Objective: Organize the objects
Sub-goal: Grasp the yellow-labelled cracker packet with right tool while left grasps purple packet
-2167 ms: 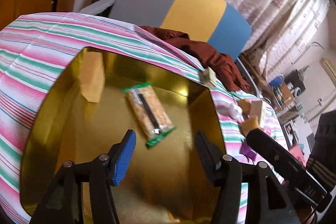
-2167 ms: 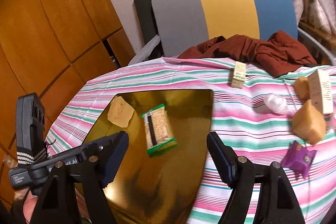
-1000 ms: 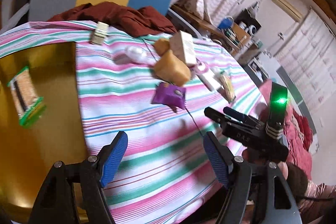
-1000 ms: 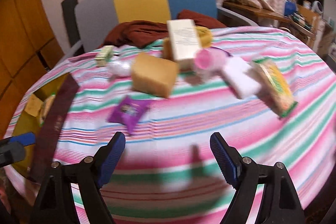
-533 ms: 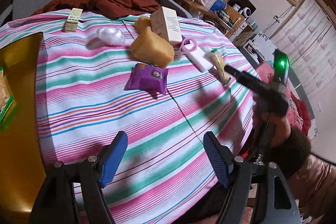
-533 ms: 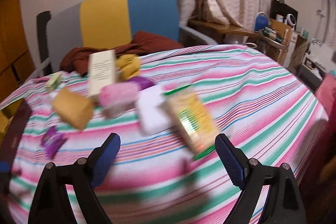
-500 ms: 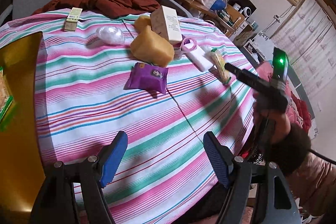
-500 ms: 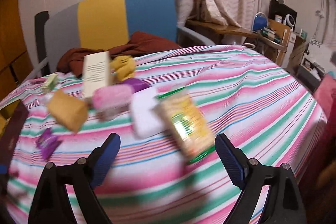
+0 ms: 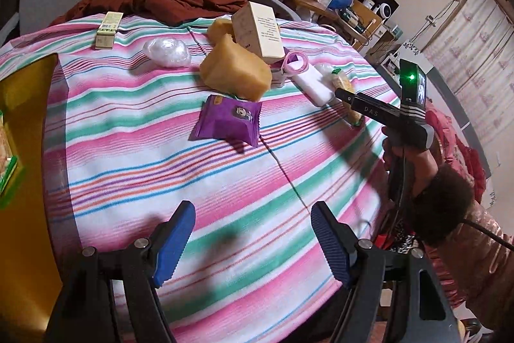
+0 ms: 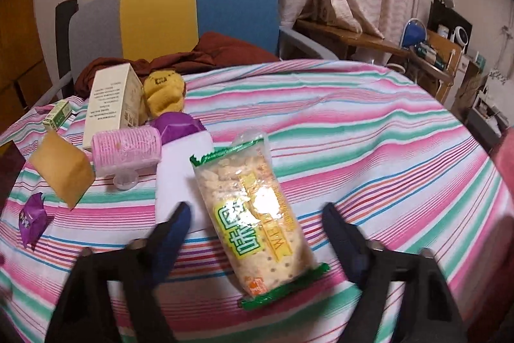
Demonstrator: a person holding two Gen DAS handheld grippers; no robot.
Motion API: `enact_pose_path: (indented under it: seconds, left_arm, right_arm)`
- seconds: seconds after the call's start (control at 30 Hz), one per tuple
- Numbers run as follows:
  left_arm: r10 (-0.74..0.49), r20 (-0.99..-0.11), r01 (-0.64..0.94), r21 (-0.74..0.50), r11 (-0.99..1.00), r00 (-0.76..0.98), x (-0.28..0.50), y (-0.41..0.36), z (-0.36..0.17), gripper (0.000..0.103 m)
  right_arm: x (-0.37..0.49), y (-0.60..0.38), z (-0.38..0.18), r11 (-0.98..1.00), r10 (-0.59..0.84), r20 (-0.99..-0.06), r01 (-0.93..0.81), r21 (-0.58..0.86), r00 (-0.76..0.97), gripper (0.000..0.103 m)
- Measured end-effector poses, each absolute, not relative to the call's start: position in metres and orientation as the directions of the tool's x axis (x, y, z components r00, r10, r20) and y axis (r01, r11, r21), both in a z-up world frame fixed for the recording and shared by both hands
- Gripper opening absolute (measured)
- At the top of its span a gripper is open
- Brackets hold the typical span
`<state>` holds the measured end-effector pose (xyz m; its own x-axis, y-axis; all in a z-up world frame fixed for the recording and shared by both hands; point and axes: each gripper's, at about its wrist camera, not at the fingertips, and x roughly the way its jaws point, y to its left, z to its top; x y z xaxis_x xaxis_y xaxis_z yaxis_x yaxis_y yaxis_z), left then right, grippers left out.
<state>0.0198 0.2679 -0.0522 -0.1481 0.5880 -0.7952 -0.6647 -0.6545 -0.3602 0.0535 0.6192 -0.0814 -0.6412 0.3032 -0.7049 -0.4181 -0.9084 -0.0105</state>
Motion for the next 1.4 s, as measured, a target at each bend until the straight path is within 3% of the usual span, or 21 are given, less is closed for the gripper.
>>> enact_pose_path:
  seconds: [0.03, 0.17, 0.3, 0.4, 0.6, 0.93, 1.1, 1.17, 1.4]
  left_arm:
    - [0.58, -0.8, -0.667, -0.35, -0.658, -0.153, 0.019, 0.271, -0.053, 0.076]
    - [0.557, -0.813, -0.679, -0.314, -0.663, -0.168, 0.013, 0.283, -0.057, 0.076]
    - [0.54, -0.82, -0.676, -0.291, -0.677, -0.188, 0.005, 0.297, -0.061, 0.076]
    - [0.518, -0.823, -0.678, -0.245, -0.693, -0.232, 0.0, 0.308, -0.06, 0.084]
    - [0.491, -0.825, -0.694, -0.181, -0.697, -0.279, -0.018, 0.33, -0.064, 0.084]
    - [0.514, -0.802, -0.701, -0.176, -0.691, -0.305, -0.038, 0.352, -0.089, 0.083]
    - [0.534, -0.765, -0.724, -0.132, -0.677, -0.36, -0.03, 0.353, -0.094, 0.073]
    - [0.522, -0.759, -0.708, -0.116, -0.696, -0.389, -0.03, 0.351, -0.094, 0.059]
    - [0.526, -0.749, -0.689, -0.13, -0.713, -0.403, -0.033, 0.347, -0.096, 0.058]
  right_arm:
    - [0.053, 0.619, -0.084, -0.907, 0.296, -0.711, -0.422, 0.001, -0.637, 0.063]
    - [0.057, 0.616, -0.088, -0.886, 0.302, -0.701, -0.461, 0.043, -0.646, 0.059]
    - [0.057, 0.61, -0.089, -0.882, 0.318, -0.693, -0.471, 0.035, -0.647, 0.057]
    - [0.057, 0.607, -0.09, -0.881, 0.331, -0.686, -0.472, 0.022, -0.649, 0.057]
    - [0.057, 0.61, -0.091, -0.878, 0.332, -0.679, -0.477, 0.032, -0.655, 0.057]
    - [0.055, 0.603, -0.094, -0.868, 0.386, -0.662, -0.497, -0.024, -0.643, 0.056]
    - [0.053, 0.601, -0.096, -0.862, 0.404, -0.659, -0.505, -0.043, -0.634, 0.056]
    - [0.053, 0.599, -0.096, -0.86, 0.412, -0.657, -0.507, -0.053, -0.631, 0.056]
    - [0.053, 0.597, -0.096, -0.857, 0.424, -0.653, -0.511, -0.065, -0.627, 0.056]
